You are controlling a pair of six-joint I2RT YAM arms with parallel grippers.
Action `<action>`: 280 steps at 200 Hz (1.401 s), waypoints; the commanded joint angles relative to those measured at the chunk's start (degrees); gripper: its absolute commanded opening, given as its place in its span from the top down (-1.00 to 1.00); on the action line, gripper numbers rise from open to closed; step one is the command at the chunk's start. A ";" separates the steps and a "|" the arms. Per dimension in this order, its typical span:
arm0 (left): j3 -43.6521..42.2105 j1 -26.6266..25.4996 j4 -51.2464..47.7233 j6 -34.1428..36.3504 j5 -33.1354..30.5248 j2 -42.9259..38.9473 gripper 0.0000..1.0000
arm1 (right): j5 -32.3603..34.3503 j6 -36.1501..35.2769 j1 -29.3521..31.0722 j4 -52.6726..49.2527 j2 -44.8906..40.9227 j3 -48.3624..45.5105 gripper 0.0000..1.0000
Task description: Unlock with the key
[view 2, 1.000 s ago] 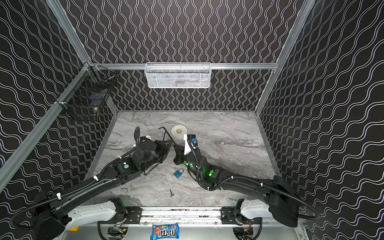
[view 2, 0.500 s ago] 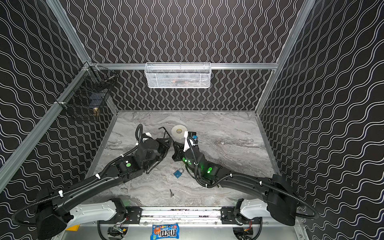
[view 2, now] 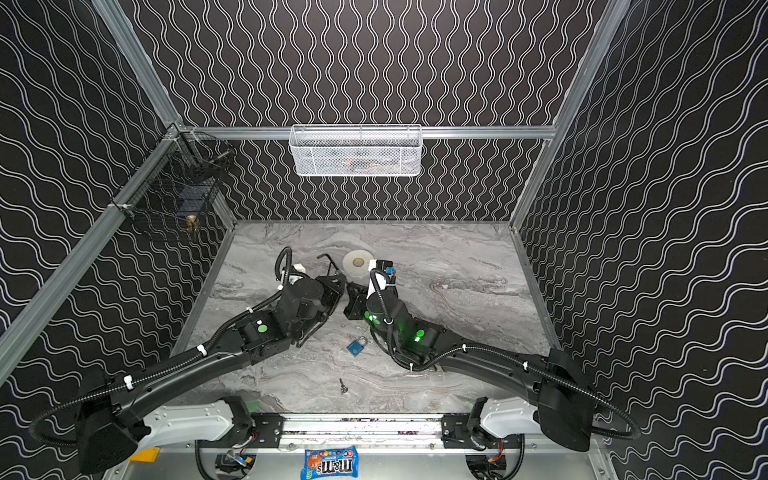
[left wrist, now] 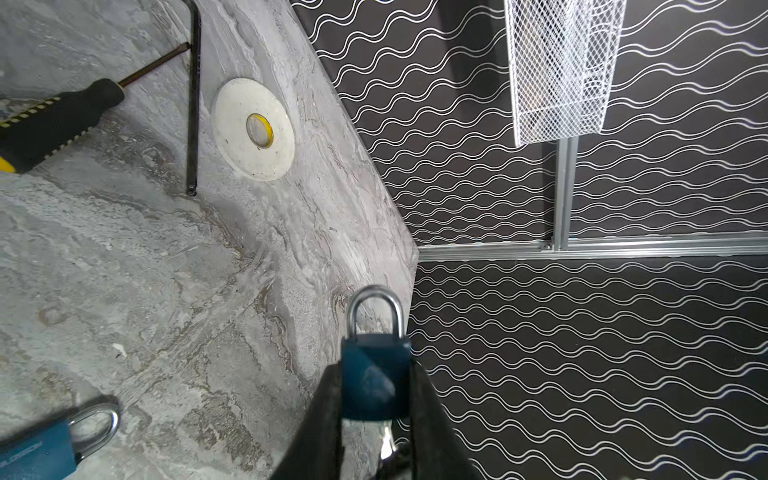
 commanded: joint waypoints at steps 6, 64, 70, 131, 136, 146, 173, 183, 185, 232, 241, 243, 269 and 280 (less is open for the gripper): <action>0.23 -0.62 2.04 -0.13 5.99 0.63 1.00 | -6.15 -0.63 1.11 7.00 0.11 1.43 1.00; -0.77 -0.62 4.23 -2.36 7.05 1.51 1.00 | -9.43 -2.29 1.28 13.66 0.54 0.00 1.00; -0.58 -0.62 4.06 -2.58 7.27 1.55 1.00 | -9.82 -2.41 1.28 14.04 0.54 -0.03 1.00; -2.06 -0.64 5.21 -4.62 8.76 0.91 1.00 | -9.97 -2.38 1.29 17.23 1.04 -0.71 1.00; -2.08 -0.62 5.08 -4.46 8.68 0.69 1.00 | -9.20 -2.36 1.28 16.01 1.15 -0.30 1.00; -1.81 -0.62 4.21 -4.30 8.21 0.26 1.00 | -7.33 -2.29 1.25 13.76 0.88 -0.19 1.00; -2.04 -0.67 1.90 -3.10 5.53 -1.54 1.00 | -4.08 -2.43 1.27 13.23 -3.09 -4.44 1.00; -2.51 -0.62 1.76 -3.32 4.92 -2.00 1.00 | -3.68 -3.20 1.28 12.07 -4.19 -4.96 1.00; -2.68 -0.62 1.83 -3.33 4.83 -2.11 1.00 | -3.56 -3.41 1.28 11.81 -4.38 -5.10 1.00; -2.64 -0.62 2.33 -2.77 4.09 -2.31 1.00 | -1.45 -4.17 0.88 7.84 -6.51 -6.66 1.00; -2.37 -0.62 1.97 -2.29 3.70 -2.35 1.00 | -1.15 -4.06 0.85 7.37 -6.61 -6.92 1.00; -2.29 -0.62 1.84 -2.26 3.69 -2.35 1.00 | -1.08 -4.07 0.86 7.30 -6.70 -7.04 1.00; -2.53 -0.62 2.05 -2.02 3.34 -2.66 1.00 | 1.18 -4.26 0.79 6.67 -7.48 -8.04 1.00; -2.67 -0.62 2.20 -2.30 3.36 -2.71 1.00 | 1.41 -4.85 0.75 6.76 -7.29 -8.09 1.00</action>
